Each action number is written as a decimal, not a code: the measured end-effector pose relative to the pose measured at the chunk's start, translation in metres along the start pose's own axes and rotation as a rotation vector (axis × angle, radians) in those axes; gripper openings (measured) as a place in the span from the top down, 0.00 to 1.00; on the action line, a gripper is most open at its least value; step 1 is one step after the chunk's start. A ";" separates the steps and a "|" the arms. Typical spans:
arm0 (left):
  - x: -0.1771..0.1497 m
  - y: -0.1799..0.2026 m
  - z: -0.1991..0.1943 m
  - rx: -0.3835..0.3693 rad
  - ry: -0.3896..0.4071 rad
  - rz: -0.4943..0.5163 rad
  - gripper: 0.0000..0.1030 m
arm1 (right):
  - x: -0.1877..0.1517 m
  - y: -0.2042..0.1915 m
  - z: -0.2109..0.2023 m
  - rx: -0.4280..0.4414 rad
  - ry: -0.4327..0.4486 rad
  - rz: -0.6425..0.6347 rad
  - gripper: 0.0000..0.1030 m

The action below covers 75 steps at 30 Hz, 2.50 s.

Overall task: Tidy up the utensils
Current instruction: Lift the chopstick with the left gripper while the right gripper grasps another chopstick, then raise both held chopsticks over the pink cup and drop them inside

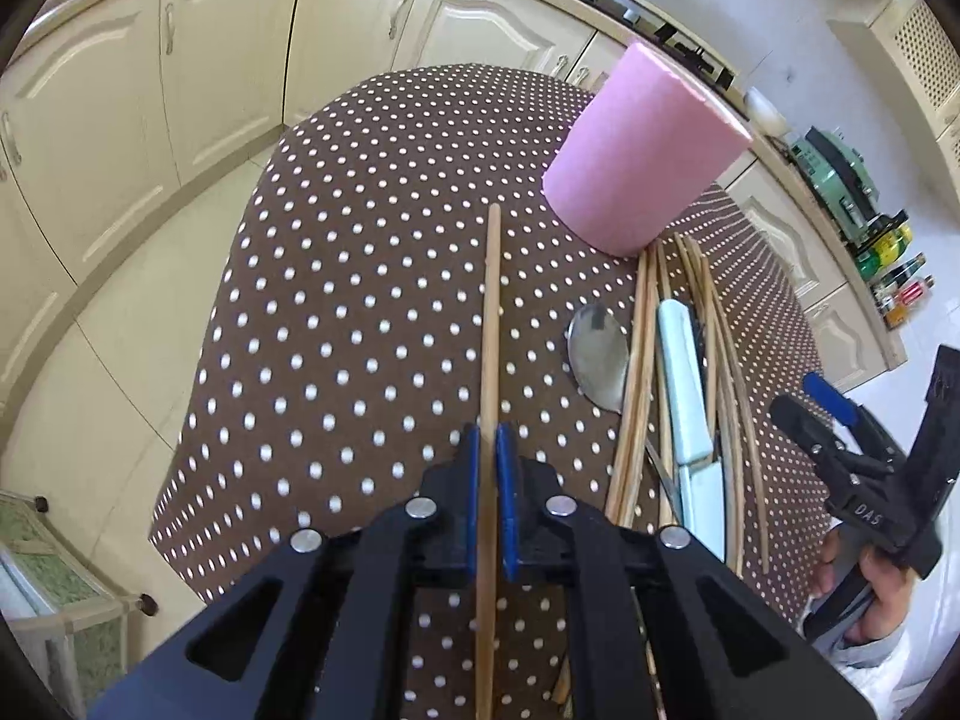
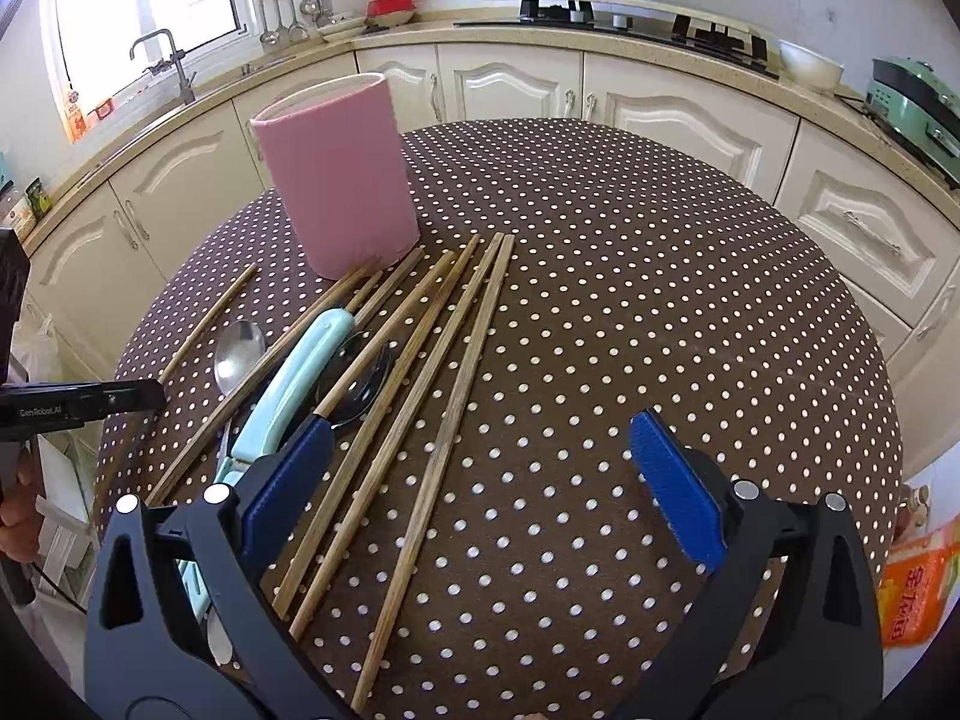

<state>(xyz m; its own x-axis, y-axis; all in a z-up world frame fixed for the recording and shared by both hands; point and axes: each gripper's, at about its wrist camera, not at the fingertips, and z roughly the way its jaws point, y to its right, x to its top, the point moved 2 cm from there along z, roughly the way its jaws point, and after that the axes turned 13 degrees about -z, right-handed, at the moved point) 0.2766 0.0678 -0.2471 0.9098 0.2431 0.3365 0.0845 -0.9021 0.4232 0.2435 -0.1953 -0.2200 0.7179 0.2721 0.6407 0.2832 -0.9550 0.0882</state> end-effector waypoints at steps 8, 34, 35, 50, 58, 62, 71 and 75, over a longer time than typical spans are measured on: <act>0.019 0.025 0.013 0.064 -0.025 0.041 0.75 | 0.028 0.018 0.034 0.043 -0.182 -0.009 0.12; 0.022 -0.003 0.014 0.001 -0.006 0.093 0.94 | 0.108 0.036 0.092 0.185 -0.463 -0.123 0.86; 0.021 -0.003 0.013 0.000 -0.001 0.097 0.94 | 0.108 0.042 0.092 0.195 -0.458 -0.107 0.88; 0.014 -0.020 -0.011 -0.049 0.082 0.056 0.95 | 0.073 0.064 0.064 0.211 -0.369 -0.063 0.94; 0.015 -0.012 -0.048 -0.081 0.192 0.067 0.95 | 0.075 0.065 0.018 0.257 -0.234 -0.040 0.94; 0.016 -0.004 -0.073 -0.134 0.266 0.081 0.95 | 0.084 0.072 -0.012 0.265 -0.129 -0.034 0.94; 0.021 0.029 -0.121 -0.253 0.429 0.133 0.95 | 0.100 0.078 -0.075 0.337 0.094 -0.031 0.94; 0.025 0.050 -0.133 -0.293 0.483 0.169 0.95 | 0.107 0.083 -0.096 0.355 0.194 -0.029 0.94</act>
<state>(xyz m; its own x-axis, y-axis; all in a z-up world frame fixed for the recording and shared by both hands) 0.2492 0.0759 -0.1052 0.6072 0.3015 0.7352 -0.2233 -0.8232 0.5220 0.2829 -0.2563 -0.0709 0.5823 0.2385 0.7772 0.5282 -0.8377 -0.1387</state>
